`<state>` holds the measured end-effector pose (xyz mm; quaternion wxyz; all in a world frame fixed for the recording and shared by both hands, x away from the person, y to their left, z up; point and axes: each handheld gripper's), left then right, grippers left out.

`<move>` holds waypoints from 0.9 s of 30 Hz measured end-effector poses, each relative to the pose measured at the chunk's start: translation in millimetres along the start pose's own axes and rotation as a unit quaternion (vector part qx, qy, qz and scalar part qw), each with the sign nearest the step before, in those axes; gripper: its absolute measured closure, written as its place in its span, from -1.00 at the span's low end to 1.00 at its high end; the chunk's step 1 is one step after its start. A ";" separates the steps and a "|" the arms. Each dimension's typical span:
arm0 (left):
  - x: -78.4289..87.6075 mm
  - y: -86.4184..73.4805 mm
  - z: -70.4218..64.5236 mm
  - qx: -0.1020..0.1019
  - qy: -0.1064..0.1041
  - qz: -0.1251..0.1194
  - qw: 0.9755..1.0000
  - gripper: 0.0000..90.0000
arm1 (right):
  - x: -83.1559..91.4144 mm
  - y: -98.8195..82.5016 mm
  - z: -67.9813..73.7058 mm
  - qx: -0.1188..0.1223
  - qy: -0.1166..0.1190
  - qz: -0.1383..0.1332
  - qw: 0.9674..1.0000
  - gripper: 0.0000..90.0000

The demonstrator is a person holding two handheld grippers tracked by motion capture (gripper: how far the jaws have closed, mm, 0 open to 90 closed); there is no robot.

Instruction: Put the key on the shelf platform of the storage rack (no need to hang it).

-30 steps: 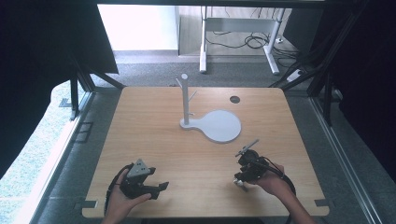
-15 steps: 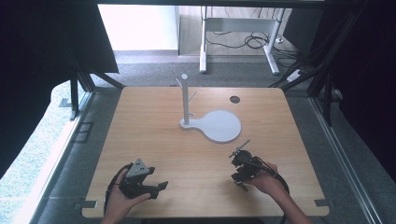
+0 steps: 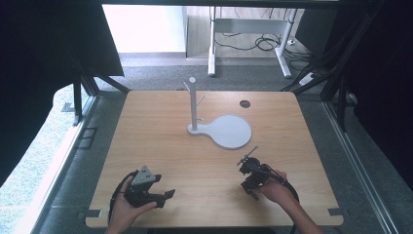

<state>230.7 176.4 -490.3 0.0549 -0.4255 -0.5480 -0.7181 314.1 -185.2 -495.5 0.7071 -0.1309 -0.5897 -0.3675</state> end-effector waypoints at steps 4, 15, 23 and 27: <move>0.5 0.0 0.9 0.001 0.001 -0.001 1.000 -0.45 | 0.0 -0.1 -0.6 0.000 0.001 0.006 1.000 0.65; 0.4 -0.6 2.4 0.003 0.002 0.000 1.000 -0.45 | -0.1 1.3 -1.4 0.002 0.006 0.038 0.999 0.96; 0.4 -0.9 3.6 0.002 0.002 0.001 1.000 -0.45 | 4.5 0.9 -3.0 0.004 0.014 0.050 0.999 0.98; 0.2 -0.9 3.5 0.002 0.002 0.001 1.000 -0.45 | 8.8 1.4 -3.1 0.007 0.019 0.051 0.999 0.98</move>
Point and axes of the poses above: each handheld gripper's, and its own axes: x roughly backward along the jaws, y roughly out of its top, z roughly to its left, and after that the axes turned 15 degrees about y, right-handed
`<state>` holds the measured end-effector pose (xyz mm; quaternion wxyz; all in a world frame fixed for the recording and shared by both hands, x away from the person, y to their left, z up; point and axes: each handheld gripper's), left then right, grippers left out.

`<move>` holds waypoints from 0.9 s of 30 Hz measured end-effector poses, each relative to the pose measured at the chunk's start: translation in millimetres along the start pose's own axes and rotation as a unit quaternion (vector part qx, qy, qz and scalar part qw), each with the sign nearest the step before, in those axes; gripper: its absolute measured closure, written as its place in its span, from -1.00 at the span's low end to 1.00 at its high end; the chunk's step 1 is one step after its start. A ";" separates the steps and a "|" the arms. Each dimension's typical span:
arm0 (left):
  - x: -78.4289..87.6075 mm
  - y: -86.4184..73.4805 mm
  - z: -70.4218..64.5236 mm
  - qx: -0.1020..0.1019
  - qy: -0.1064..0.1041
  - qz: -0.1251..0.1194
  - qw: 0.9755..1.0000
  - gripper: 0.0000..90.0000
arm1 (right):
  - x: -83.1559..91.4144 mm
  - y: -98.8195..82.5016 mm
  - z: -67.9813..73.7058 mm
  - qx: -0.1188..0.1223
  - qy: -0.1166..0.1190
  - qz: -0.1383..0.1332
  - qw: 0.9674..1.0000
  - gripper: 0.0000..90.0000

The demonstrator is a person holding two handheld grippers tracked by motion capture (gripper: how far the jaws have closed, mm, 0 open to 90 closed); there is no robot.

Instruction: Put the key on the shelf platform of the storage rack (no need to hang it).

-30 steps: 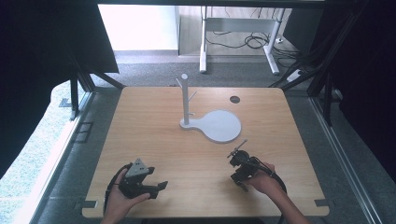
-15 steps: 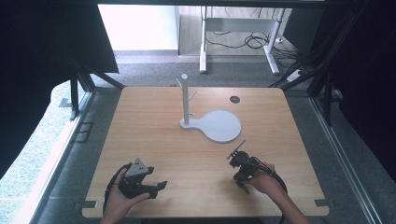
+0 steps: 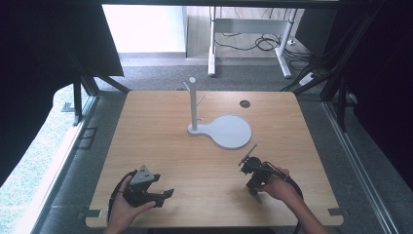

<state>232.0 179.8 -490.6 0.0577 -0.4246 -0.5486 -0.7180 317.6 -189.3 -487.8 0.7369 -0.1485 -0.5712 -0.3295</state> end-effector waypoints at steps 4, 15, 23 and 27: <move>-0.2 0.0 0.0 0.000 0.000 0.000 1.000 -0.45 | 11.1 0.8 0.2 0.002 0.000 -0.004 1.000 0.99; 0.9 0.7 -0.7 0.002 0.002 -0.006 1.000 -0.44 | 36.3 3.2 -2.0 0.006 -0.005 -0.027 1.000 0.99; -0.9 0.5 -1.9 0.001 -0.001 -0.003 1.000 -0.44 | 51.8 5.0 -1.1 0.007 -0.012 -0.039 0.999 0.99; -0.6 0.3 -1.5 0.003 -0.001 -0.004 1.000 -0.44 | 57.3 6.1 -1.0 0.010 -0.018 -0.040 0.999 0.99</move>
Point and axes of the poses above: each handheld gripper's, and its own axes: x roughly backward along the jaws, y roughly out of its top, z roughly to its left, and after that the axes turned 15 degrees about y, right-handed
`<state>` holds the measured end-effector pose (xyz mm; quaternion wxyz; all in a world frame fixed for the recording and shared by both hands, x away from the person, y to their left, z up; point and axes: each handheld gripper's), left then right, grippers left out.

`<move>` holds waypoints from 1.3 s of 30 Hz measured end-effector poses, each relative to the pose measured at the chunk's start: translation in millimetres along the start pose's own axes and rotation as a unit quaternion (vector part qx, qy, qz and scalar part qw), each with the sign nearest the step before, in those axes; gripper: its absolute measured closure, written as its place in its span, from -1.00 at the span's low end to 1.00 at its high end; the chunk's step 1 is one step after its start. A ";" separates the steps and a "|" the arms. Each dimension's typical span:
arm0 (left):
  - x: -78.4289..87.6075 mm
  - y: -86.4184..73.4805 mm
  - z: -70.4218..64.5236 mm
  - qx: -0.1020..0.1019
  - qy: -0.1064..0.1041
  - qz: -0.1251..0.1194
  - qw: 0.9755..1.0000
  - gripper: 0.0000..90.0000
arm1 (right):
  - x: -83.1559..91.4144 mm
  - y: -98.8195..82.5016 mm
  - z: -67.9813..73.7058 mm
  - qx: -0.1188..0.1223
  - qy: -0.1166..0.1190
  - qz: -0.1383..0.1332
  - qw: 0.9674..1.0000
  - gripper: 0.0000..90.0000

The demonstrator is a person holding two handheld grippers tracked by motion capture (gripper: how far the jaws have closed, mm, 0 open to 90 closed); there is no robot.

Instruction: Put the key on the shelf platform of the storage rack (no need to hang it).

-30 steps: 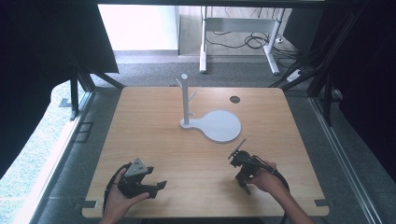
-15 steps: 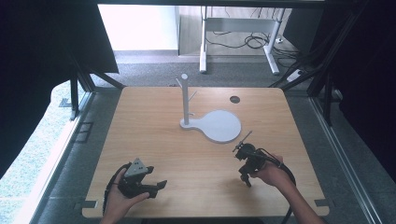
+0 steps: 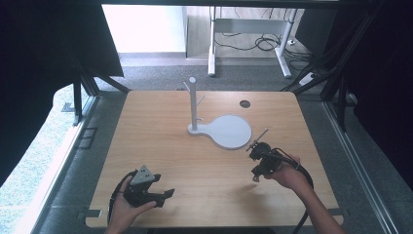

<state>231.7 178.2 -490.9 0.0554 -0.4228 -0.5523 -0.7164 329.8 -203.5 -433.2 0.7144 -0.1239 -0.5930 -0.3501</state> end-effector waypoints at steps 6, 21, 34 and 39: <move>0.3 0.1 0.3 -0.001 0.000 0.000 1.000 -0.44 | 6.4 4.2 -0.9 0.002 -0.001 -0.006 1.000 0.99; 0.4 0.2 0.4 -0.001 -0.001 0.000 1.000 -0.44 | 19.7 18.3 -7.0 0.000 -0.004 -0.015 1.000 0.99; 0.2 -0.2 0.9 0.001 0.001 0.001 1.000 -0.44 | 23.3 28.9 -12.7 0.004 -0.002 -0.016 1.000 0.99; -0.1 -0.2 0.7 0.001 0.000 0.002 1.000 -0.44 | 25.8 31.5 -14.0 0.004 -0.002 -0.014 1.000 0.99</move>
Point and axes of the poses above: each handheld gripper's, and its own axes: x roughly backward along the jaws, y roughly out of its top, z roughly to its left, and after that the axes turned 15 degrees about y, right-handed
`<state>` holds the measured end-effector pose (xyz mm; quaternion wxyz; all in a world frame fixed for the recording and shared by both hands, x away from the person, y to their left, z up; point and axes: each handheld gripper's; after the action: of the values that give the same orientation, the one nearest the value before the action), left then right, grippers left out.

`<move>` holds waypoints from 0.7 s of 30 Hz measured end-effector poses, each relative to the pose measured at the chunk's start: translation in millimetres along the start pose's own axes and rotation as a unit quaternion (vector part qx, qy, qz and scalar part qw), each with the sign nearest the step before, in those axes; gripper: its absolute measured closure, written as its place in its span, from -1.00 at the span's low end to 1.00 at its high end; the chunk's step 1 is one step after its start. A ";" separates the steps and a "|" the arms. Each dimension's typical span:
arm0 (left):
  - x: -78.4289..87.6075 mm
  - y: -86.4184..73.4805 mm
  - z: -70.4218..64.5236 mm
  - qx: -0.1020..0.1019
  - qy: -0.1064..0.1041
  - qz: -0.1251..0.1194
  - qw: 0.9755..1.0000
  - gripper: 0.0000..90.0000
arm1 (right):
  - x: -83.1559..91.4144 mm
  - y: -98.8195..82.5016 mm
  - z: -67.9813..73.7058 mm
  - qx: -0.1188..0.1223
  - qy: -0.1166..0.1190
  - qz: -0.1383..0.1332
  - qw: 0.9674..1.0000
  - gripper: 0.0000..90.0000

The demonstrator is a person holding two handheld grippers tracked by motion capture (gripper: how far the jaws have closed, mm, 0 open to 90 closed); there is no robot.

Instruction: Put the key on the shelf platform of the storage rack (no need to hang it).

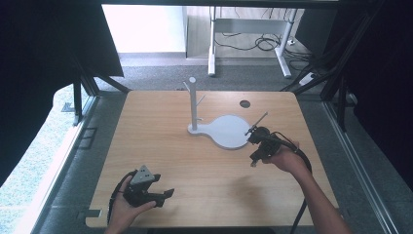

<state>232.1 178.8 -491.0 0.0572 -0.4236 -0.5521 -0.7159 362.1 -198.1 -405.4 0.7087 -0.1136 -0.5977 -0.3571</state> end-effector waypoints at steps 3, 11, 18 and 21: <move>0.2 0.1 -0.1 0.000 0.000 0.000 1.000 -0.44 | 0.9 2.0 -0.7 0.000 0.001 0.000 1.000 0.99; 0.2 -0.1 0.6 -0.001 0.001 0.001 1.000 -0.44 | 1.6 8.9 -4.4 -0.004 0.000 0.001 1.000 0.99; 0.8 0.2 0.6 -0.001 0.001 0.000 1.000 -0.44 | 4.6 16.2 -7.6 -0.009 -0.002 0.003 1.000 0.99; 1.1 0.3 0.5 -0.002 0.000 -0.001 1.000 -0.44 | 5.7 19.6 -10.5 -0.011 -0.004 0.001 1.000 0.99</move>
<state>231.9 179.5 -490.0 0.0563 -0.4230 -0.5512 -0.7170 382.9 -192.4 -397.6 0.7057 -0.1237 -0.5960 -0.3626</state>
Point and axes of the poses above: each handheld gripper's, and its own axes: x roughly backward along the jaws, y roughly out of its top, z roughly to its left, and after that the axes turned 15 degrees about y, right-handed
